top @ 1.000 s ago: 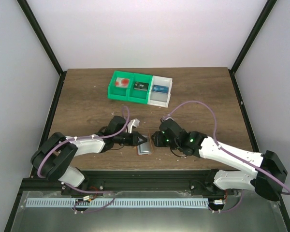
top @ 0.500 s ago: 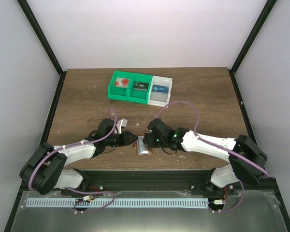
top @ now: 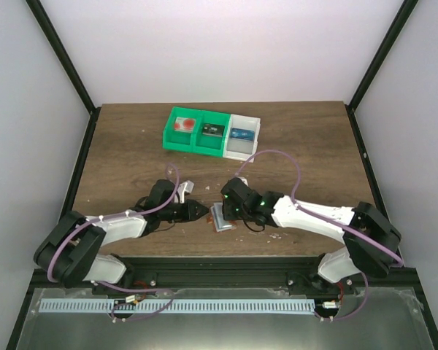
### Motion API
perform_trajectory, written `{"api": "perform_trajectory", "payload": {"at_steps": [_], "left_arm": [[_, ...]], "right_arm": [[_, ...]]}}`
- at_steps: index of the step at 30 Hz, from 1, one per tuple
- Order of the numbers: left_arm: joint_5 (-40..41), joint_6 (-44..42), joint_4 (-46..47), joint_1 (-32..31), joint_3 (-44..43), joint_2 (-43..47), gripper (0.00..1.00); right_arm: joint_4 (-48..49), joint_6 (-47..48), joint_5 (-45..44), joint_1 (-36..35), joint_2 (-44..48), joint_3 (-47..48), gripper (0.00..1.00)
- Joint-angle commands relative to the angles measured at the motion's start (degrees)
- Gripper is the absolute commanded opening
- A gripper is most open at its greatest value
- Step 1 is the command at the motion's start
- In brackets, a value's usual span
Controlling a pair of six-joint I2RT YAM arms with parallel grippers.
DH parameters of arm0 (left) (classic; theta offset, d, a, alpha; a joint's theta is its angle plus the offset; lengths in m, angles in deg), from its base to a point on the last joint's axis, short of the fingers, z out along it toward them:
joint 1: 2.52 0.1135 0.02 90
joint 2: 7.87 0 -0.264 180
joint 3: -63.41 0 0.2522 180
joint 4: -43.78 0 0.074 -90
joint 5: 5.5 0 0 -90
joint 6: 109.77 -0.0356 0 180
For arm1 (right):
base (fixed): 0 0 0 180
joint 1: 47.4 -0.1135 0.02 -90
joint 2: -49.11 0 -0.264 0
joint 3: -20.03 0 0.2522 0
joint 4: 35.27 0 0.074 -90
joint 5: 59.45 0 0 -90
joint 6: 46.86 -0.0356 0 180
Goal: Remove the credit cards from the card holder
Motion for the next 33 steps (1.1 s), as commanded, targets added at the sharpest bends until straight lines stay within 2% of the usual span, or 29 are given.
{"api": "perform_trajectory", "payload": {"at_steps": [1, 4, 9, 15, 20, 26, 33], "left_arm": [[-1.4, -0.9, 2.0, 0.3, -0.7, -1.8, 0.25], [-2.5, -1.0, 3.0, 0.3, -0.8, -3.0, 0.24], [-4.4, -0.9, 4.5, 0.3, -1.4, -4.9, 0.24], [-5.6, 0.5, 7.0, 0.3, -1.9, -5.3, 0.28], [-7.4, 1.8, 9.7, 0.2, -2.7, -5.1, 0.33], [-7.6, 2.2, 10.2, -0.6, -4.4, -7.1, 0.23], [-5.2, 0.4, 6.7, -1.6, -6.7, -8.1, 0.22]], "right_arm": [[-1.8, -1.3, -4.0, -0.4, 2.6, -0.8, 0.32], [-2.1, -1.3, -5.1, -0.3, 3.6, -1.2, 0.28], [-1.9, -0.6, -5.7, 0.6, 3.7, -1.9, 0.11], [-0.4, -0.5, -5.1, 1.8, 5.3, -4.5, 0.01], [4.5, -0.5, -0.6, 4.3, 8.1, -10.3, 0.01], [8.0, -0.6, 2.0, 5.2, 11.4, -13.8, 0.00], [9.2, -0.7, 1.7, 5.3, 12.8, -15.5, 0.00]]}}
